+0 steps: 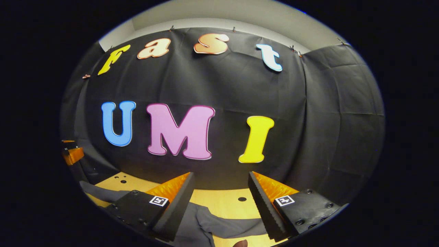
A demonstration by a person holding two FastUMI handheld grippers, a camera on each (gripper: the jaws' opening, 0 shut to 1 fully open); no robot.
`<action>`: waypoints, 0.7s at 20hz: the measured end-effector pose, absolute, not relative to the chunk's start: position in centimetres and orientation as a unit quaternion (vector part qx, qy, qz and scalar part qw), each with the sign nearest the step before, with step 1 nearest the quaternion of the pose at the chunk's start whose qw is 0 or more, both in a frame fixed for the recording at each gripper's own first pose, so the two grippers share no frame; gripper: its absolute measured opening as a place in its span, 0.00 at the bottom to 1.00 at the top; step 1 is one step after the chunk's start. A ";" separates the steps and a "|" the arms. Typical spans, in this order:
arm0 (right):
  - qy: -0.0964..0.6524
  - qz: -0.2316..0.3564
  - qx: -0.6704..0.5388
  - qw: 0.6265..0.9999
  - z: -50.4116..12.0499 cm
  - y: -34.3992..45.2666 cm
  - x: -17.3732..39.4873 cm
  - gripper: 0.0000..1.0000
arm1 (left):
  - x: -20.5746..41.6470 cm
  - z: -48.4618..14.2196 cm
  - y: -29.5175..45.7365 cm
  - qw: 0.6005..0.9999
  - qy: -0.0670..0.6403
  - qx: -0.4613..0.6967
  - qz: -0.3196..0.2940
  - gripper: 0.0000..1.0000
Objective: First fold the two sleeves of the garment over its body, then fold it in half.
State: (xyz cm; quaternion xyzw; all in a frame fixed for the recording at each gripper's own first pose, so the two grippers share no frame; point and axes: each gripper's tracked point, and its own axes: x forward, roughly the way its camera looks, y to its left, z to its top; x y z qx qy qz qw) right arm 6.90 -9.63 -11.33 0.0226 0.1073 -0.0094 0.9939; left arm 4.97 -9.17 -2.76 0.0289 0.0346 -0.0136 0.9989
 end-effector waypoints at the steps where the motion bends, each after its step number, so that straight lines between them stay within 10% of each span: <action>1: 0.120 -0.013 0.016 0.993 -13.1 -10.9 7.3 0.97 | 5.1 -2.9 -9.5 0.999 0.039 0.034 -0.012 0.96; 14: 0.327 -0.052 0.030 0.943 -39.5 -22.8 9.5 0.97 | 7.0 -5.9 -15.0 0.993 0.097 0.060 0.021 0.95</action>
